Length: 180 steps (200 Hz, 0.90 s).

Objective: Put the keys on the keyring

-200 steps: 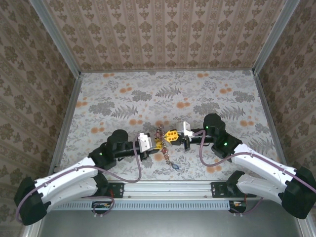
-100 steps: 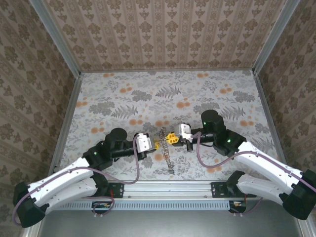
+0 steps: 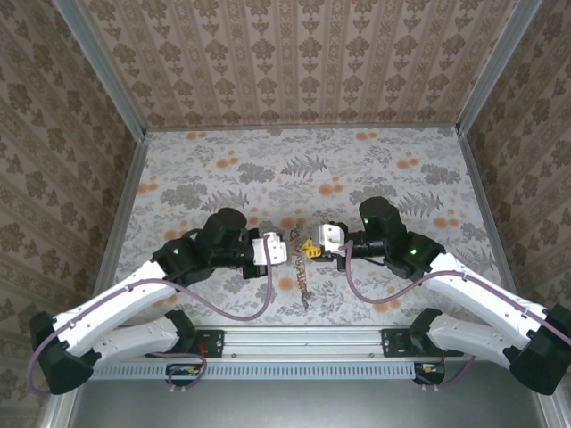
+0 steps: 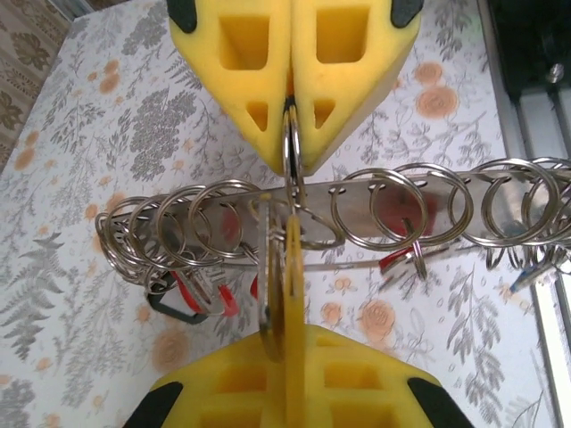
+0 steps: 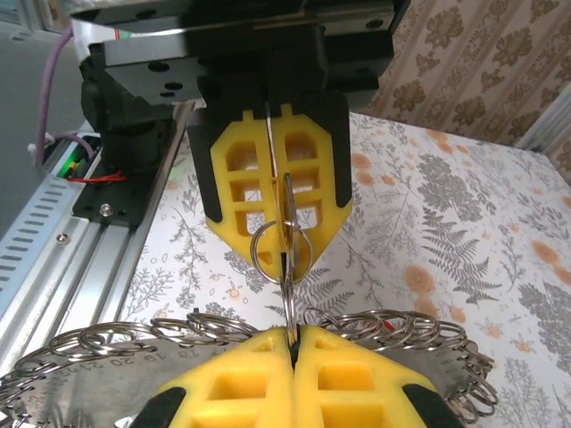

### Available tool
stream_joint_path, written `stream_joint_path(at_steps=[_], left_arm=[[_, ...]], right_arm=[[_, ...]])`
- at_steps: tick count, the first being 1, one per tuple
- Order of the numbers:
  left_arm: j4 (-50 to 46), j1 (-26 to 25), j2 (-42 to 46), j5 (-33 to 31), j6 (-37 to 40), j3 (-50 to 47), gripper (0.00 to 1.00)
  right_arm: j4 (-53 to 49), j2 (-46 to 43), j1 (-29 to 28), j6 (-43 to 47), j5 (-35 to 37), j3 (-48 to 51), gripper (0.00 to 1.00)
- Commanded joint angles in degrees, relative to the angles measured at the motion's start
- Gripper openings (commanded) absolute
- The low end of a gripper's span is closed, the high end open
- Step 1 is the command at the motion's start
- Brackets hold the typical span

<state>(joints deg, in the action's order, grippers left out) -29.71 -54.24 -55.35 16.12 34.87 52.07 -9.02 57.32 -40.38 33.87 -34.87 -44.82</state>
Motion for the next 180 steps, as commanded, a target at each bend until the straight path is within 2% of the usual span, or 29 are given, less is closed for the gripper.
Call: stream_joint_path(at_steps=[1,47,71,123,180], left_arm=[[-6.4,0.6,-1.0,-2.9,7.4,6.8,0.00],[-18.0,0.6,-8.5,-4.6,17.6,18.6,0.00],[-21.8,0.6,-11.1,-5.7,23.2,21.8,0.00],[-26.0,0.6,-13.9,-9.5,33.5,25.8,0.00],[-24.3,-0.1,-15.0,-13.7,45.4,26.0,0.00]], right_arm=[[-3.1,-0.9,0.3,0.8,4.8,0.7,0.08],[-2.1,-2.3,0.5,-0.5,4.9,2.4,0.29],[-1.7,-3.6,2.3,-2.6,3.0,2.7,0.32],[8.6,-6.4,11.6,-16.1,-9.1,3.7,0.41],[8.5,-4.0,12.4,-18.7,-11.8,1.1,0.42]])
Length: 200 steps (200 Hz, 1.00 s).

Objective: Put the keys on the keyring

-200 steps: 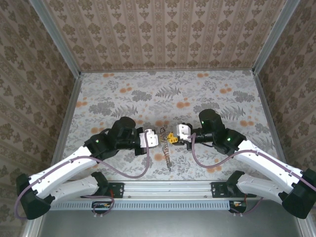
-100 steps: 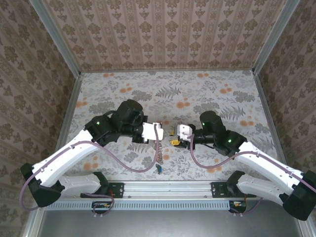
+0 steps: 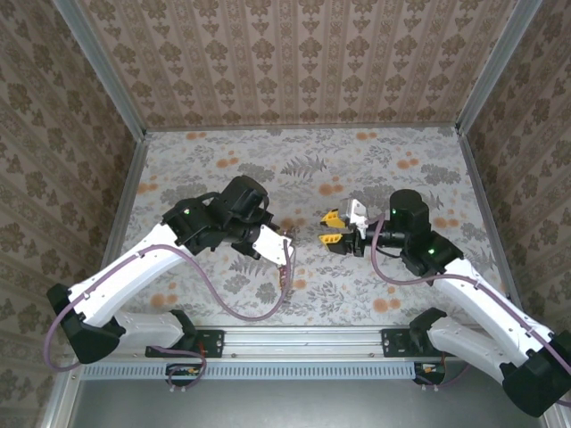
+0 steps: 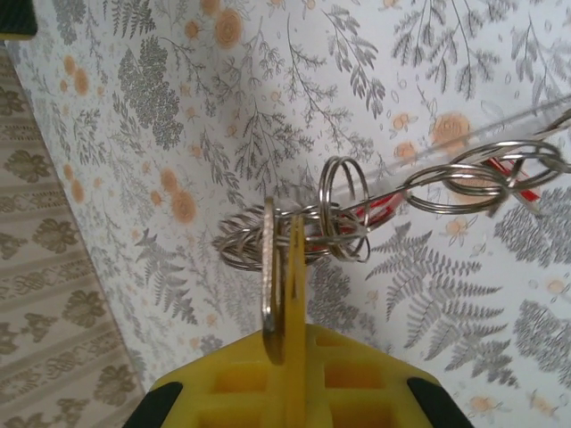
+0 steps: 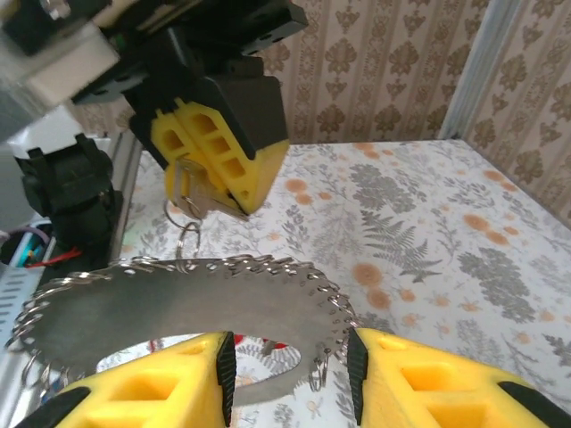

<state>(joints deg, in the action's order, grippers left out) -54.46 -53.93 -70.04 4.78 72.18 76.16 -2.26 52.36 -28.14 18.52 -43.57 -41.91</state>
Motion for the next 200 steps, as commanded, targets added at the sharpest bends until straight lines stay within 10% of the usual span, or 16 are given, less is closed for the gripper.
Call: stream_joint_path(at_steps=[1,70,110,200], left_arm=[[0.5,-0.5,-0.2,-2.4,8.4,1.9,0.00],[11.4,-2.7,1.4,-9.3,21.7,-4.8,0.00],[19.0,-3.0,2.6,-10.2,27.8,-9.1,0.00],[32.6,-4.2,5.7,-4.6,33.2,-16.7,0.00]], right_arm=[[1.7,1.0,0.2,-3.5,-3.1,-1.9,0.42],[-3.7,7.9,0.1,-40.3,11.8,-9.2,0.44],[-2.7,11.3,0.6,-60.2,6.1,-9.1,0.41],[0.5,15.6,0.1,-54.0,-13.7,-8.0,0.47]])
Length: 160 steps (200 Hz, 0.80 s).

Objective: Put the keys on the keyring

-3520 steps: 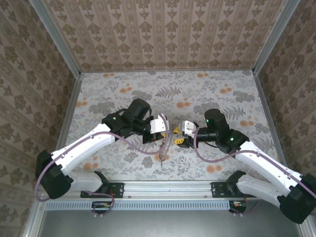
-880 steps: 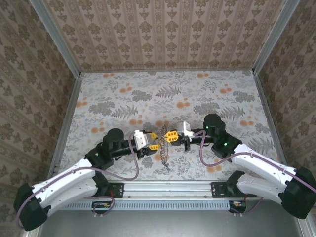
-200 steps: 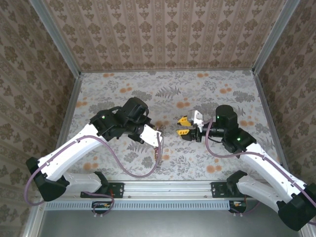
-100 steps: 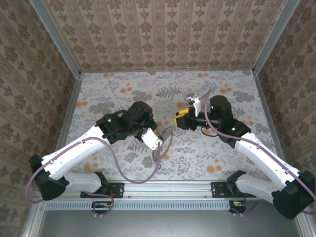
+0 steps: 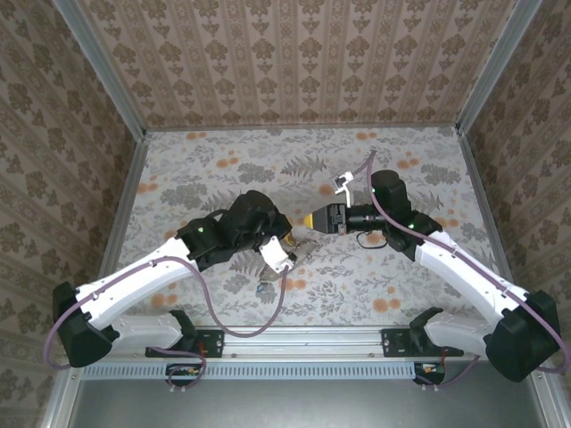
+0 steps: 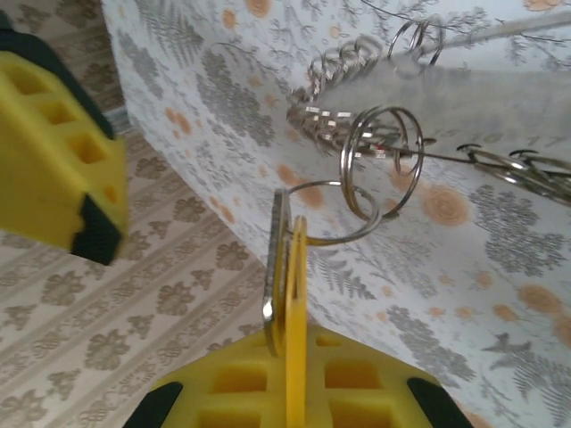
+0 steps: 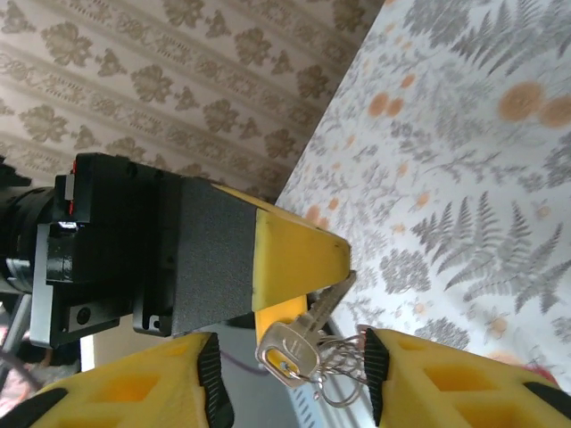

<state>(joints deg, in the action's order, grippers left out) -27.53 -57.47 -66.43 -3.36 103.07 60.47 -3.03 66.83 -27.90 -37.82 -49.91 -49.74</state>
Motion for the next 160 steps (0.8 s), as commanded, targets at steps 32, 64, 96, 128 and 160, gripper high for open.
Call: stream_joint_path(at_steps=[32,64,96,128,160], left_arm=[[7.8,-0.7,2.9,4.9,2.1,-0.8,0.00],[9.5,-0.7,3.1,5.4,1.6,-0.2,0.00],[10.8,-0.8,2.8,6.6,0.9,0.7,0.00],[12.3,-0.7,2.8,7.2,0.2,1.3,0.00],[16.6,-0.6,3.3,6.9,-1.1,0.6,0.00]], right_arm=[[1.0,1.8,-0.4,7.2,-10.8,0.0,0.45],[2.6,1.3,-0.4,9.3,-12.5,1.1,0.46],[4.0,2.1,-0.7,8.1,-12.7,0.6,0.45],[6.6,2.4,-0.8,5.7,-13.2,0.7,0.47],[7.8,2.3,-0.9,3.1,-12.1,1.3,0.48]])
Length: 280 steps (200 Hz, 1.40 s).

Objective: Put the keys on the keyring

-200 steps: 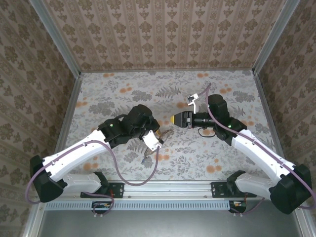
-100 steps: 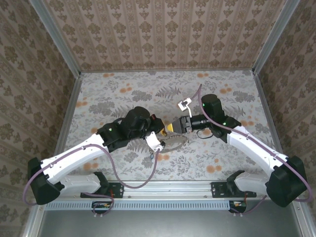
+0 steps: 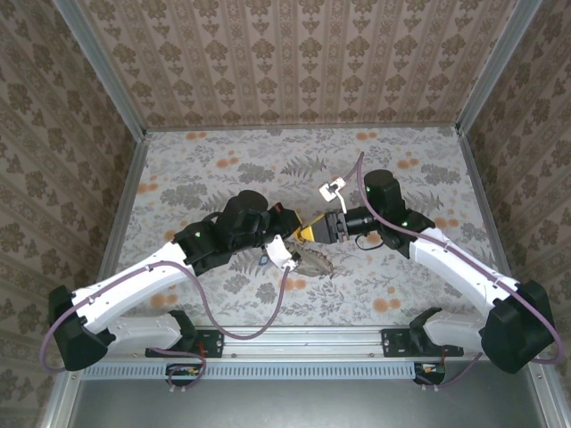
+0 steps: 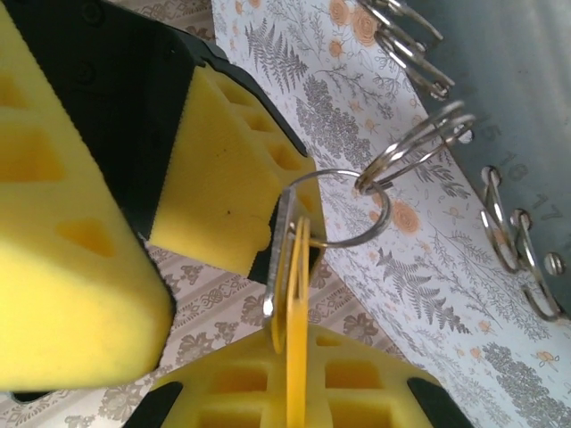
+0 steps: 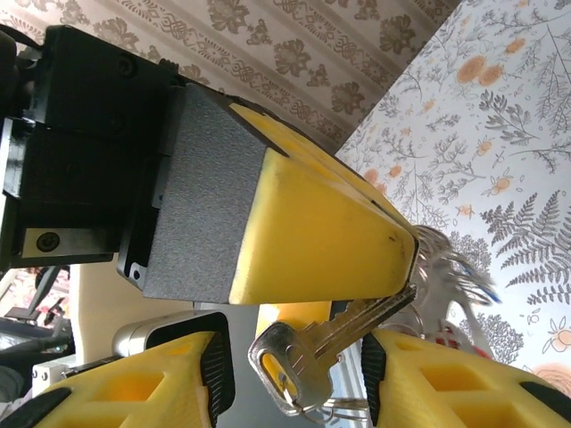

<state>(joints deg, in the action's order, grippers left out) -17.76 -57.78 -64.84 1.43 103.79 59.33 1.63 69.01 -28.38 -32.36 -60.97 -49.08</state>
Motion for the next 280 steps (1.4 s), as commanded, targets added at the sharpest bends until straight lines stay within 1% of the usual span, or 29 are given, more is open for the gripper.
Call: stream_joint_path(at_steps=[1,31,41,73,103,119,134,149,162,180,190,204,226,253,280], left_arm=[[6.9,-0.3,1.7,2.1,-1.9,1.8,0.00],[7.6,0.5,2.6,2.6,-2.9,1.5,0.00],[7.6,0.8,2.9,2.8,-3.3,1.4,0.00],[7.8,0.9,3.1,3.4,-4.0,1.3,0.00],[8.0,1.0,2.8,3.5,-4.9,1.1,0.00],[7.9,1.3,2.5,3.4,-5.3,1.0,0.00],[7.6,1.6,2.3,3.3,-5.7,1.1,0.07],[7.6,1.8,2.3,3.6,-6.2,0.9,0.17],[7.0,2.0,2.3,4.0,-7.2,1.0,0.25],[5.3,2.3,2.6,4.5,-9.0,1.6,0.33],[4.4,2.4,2.9,4.6,-10.1,1.7,0.37],[3.0,2.8,3.6,4.8,-12.6,1.7,0.41],[0.8,3.9,5.9,5.8,-17.6,1.2,0.45],[1.1,6.1,10.7,7.1,-24.7,-1.7,0.52],[1.9,9.7,15.9,7.8,-33.6,-5.4,0.54]], right_arm=[[3.2,0.1,-0.4,-2.3,-1.0,0.7,0.48],[4.5,-0.4,-0.2,-4.4,0.2,1.4,0.48],[5.9,-0.4,-0.2,-5.4,-0.5,1.4,0.45],[8.5,-0.3,-0.2,-7.7,-2.0,0.8,0.32],[11.6,0.1,-0.3,-10.0,-3.2,0.6,0.27],[12.4,0.4,-0.4,-10.8,-3.9,0.4,0.23],[12.5,0.3,-0.4,-10.8,-3.7,0.3,0.18],[12.8,0.2,-0.4,-10.4,-3.5,0.2,0.13],[12.7,0.0,-0.4,-9.6,-3.1,0.2,0.10],[12.4,-0.4,-0.4,-8.1,-2.0,0.1,0.08],[12.2,-0.7,-0.5,-6.7,-1.3,0.1,0.06],[10.2,-1.8,-0.4,-3.5,0.9,-0.4,0.06],[5.4,-4.7,-0.4,5.0,6.1,-1.2,0.04],[5.2,-8.6,-0.5,14.4,14.1,-0.8,0.03],[7.2,-12.4,-1.6,24.5,24.7,0.6,0.02]])
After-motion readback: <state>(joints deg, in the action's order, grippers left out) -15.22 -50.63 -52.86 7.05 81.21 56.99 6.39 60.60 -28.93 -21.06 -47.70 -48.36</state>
